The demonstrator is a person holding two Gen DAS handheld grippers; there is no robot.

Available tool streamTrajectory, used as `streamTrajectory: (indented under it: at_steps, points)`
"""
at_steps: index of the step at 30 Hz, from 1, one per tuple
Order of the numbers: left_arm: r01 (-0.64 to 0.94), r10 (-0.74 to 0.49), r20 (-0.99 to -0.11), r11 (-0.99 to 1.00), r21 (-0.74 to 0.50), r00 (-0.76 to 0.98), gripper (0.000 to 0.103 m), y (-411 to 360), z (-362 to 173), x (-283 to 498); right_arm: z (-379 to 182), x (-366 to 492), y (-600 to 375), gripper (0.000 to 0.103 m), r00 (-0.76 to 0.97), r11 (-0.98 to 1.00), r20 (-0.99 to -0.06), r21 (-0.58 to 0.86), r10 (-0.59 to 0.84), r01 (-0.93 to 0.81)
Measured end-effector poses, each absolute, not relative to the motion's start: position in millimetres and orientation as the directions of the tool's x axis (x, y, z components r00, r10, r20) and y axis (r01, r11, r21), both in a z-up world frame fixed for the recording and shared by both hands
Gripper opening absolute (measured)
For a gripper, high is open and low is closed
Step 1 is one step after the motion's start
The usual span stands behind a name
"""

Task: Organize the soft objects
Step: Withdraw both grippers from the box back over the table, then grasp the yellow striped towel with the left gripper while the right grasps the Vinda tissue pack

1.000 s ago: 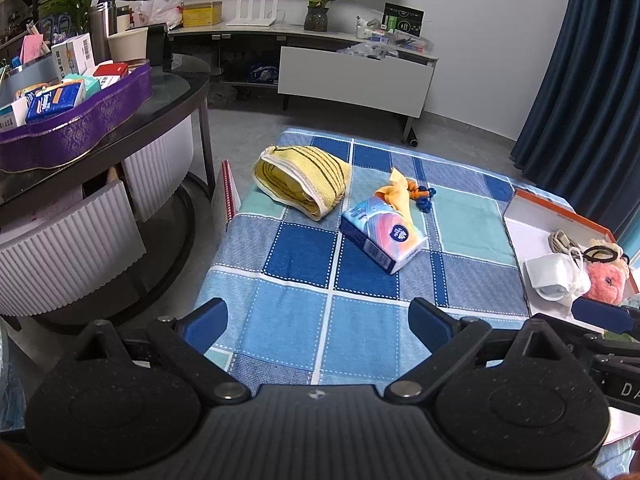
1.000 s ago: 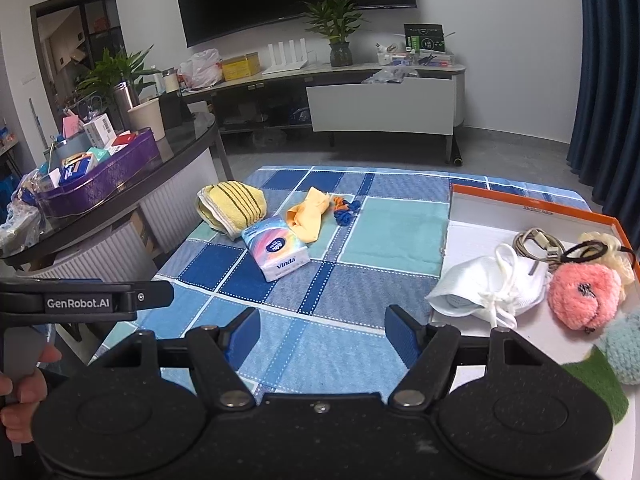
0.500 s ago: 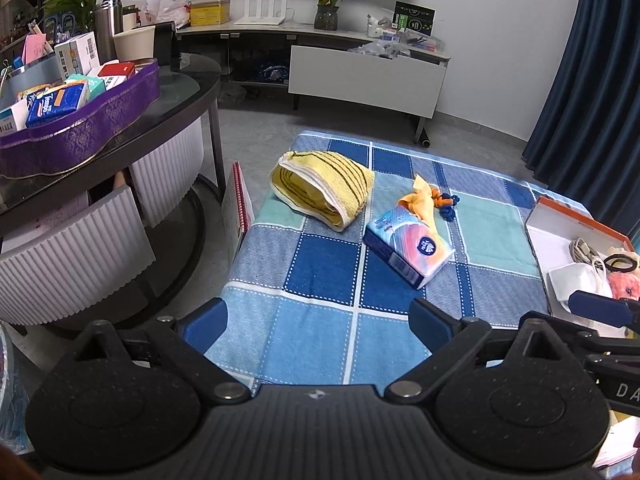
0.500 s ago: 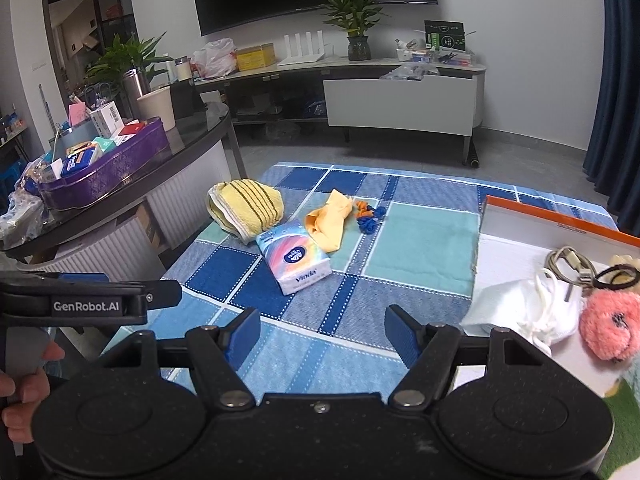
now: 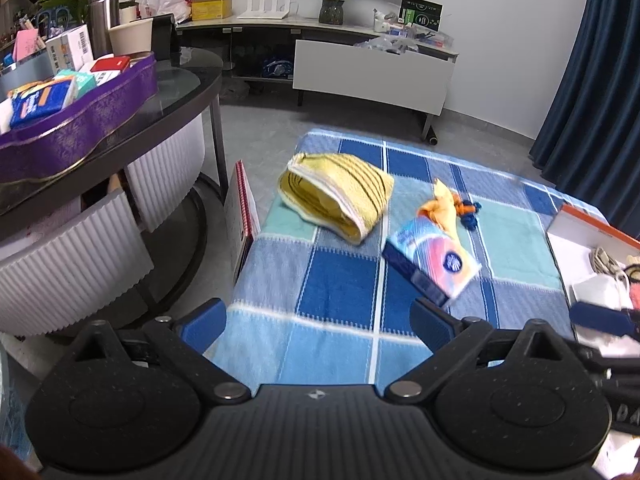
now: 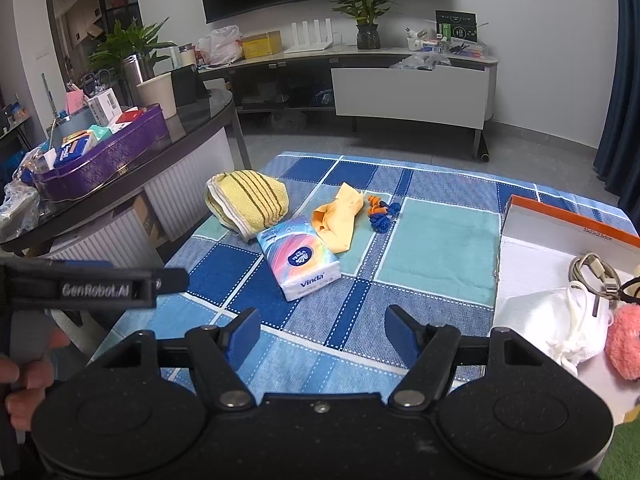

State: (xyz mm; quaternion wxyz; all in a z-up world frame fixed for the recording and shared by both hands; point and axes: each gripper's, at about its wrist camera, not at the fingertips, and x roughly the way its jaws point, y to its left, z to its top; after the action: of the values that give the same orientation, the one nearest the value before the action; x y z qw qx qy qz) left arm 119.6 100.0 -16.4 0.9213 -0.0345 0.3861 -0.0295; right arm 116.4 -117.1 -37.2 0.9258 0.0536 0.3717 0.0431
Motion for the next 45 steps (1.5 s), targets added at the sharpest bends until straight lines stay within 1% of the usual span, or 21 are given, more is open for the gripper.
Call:
streamTrajectory:
  at_steps: [2, 6, 10, 16, 18, 20, 21, 22, 23, 24, 26, 27, 29, 31, 35, 40, 42, 43, 44, 45]
  points:
    - [0.037, -0.080, -0.696, 0.996, -0.077, 0.713, 0.103, 99.2, -15.8, 130.2, -38.4, 118.3, -118.1, 0.082, 0.720, 0.990, -0.683, 0.136, 0.126, -0.043]
    - [0.054, -0.079, -0.679, 0.997, -0.058, 0.729, 0.103, 100.9, -14.8, 158.7, -39.8, 122.6, -120.6, 0.082, 0.720, 0.988, -0.681, 0.145, 0.133, -0.045]
    - [0.076, -0.059, -0.665, 0.997, -0.002, 0.744, 0.103, 100.2, -16.2, 189.7, -38.2, 125.5, -124.2, 0.082, 0.726, 0.986, -0.672, 0.162, 0.144, -0.045]
    - [0.158, -0.104, -0.687, 0.987, 0.015, 0.719, 0.103, 90.0, -28.4, 224.4, -36.6, 134.5, -127.3, 0.082, 0.733, 0.985, -0.664, 0.166, 0.148, -0.049]
    - [0.183, -0.098, -0.698, 0.982, 0.048, 0.709, 0.103, 83.7, -36.2, 230.9, -37.2, 138.7, -128.0, 0.082, 0.732, 0.985, -0.666, 0.164, 0.147, -0.049]
    - [0.189, -0.095, -0.708, 0.980, 0.056, 0.699, 0.103, 82.1, -45.2, 236.6, -38.7, 142.7, -128.7, 0.082, 0.729, 0.985, -0.669, 0.164, 0.148, -0.049]
    - [0.196, -0.103, -0.714, 0.979, 0.049, 0.693, 0.101, 83.0, -49.2, 238.9, -39.5, 144.5, -128.9, 0.082, 0.727, 0.985, -0.670, 0.167, 0.150, -0.049]
    - [0.203, -0.113, -0.720, 0.978, 0.040, 0.685, 0.093, 83.8, -53.2, 240.8, -40.5, 145.9, -128.8, 0.082, 0.725, 0.984, -0.671, 0.170, 0.155, -0.053]
    - [0.210, -0.131, -0.726, 0.978, 0.019, 0.675, 0.078, 85.7, -56.4, 241.7, -41.5, 147.5, -128.2, 0.082, 0.723, 0.984, -0.672, 0.170, 0.159, -0.058]
    - [0.215, -0.154, -0.724, 0.977, -0.009, 0.672, 0.072, 88.6, -57.3, 242.1, -42.3, 149.2, -127.3, 0.082, 0.721, 0.984, -0.674, 0.168, 0.160, -0.062]
    - [0.213, -0.174, -0.712, 0.976, -0.035, 0.680, 0.047, 93.6, -54.5, 239.1, -44.2, 152.8, -125.2, 0.082, 0.716, 0.983, -0.677, 0.166, 0.171, -0.078]
    - [0.219, -0.189, -0.709, 0.975, -0.050, 0.680, 0.042, 95.1, -51.4, 239.3, -45.2, 155.1, -124.1, 0.082, 0.713, 0.982, -0.678, 0.168, 0.180, -0.088]
    - [0.215, -0.197, -0.699, 0.975, -0.063, 0.688, 0.029, 97.9, -45.5, 233.8, -46.6, 160.5, -121.7, 0.082, 0.710, 0.979, -0.676, 0.173, 0.197, -0.108]
    - [0.208, -0.201, -0.688, 0.975, -0.074, 0.697, 0.025, 101.1, -39.3, 224.8, -48.3, 166.6, -119.8, 0.082, 0.704, 0.974, -0.674, 0.184, 0.223, -0.133]
    - [0.185, -0.201, -0.683, 0.978, -0.097, 0.702, 0.024, 106.8, -29.7, 202.7, -51.9, 178.5, -111.7, 0.083, 0.688, 0.968, -0.680, 0.171, 0.253, -0.186]
    - [0.157, -0.191, -0.669, 0.981, -0.111, 0.718, 0.024, 113.7, -22.0, 171.2, -62.3, 197.4, -95.5, 0.083, 0.664, 0.966, -0.708, 0.104, 0.239, -0.236]
    - [0.154, -0.198, -0.669, 0.980, -0.125, 0.716, 0.024, 114.0, -19.7, 162.9, -68.2, 205.0, -90.3, 0.084, 0.660, 0.970, -0.721, 0.071, 0.211, -0.233]
    - [0.150, -0.190, -0.667, 0.982, -0.117, 0.720, 0.024, 112.6, -19.0, 157.9, -71.1, 207.9, -88.3, 0.082, 0.663, 0.972, -0.723, 0.053, 0.195, -0.228]
    - [0.149, -0.181, -0.666, 0.983, -0.106, 0.724, 0.024, 110.9, -17.5, 152.9, -73.8, 210.7, -87.9, 0.079, 0.657, 0.972, -0.728, 0.056, 0.196, -0.228]
    - [0.148, -0.180, -0.663, 0.983, -0.106, 0.726, 0.024, 110.8, -16.7, 148.8, -76.2, 212.6, -88.0, 0.071, 0.648, 0.972, -0.735, 0.066, 0.200, -0.225]
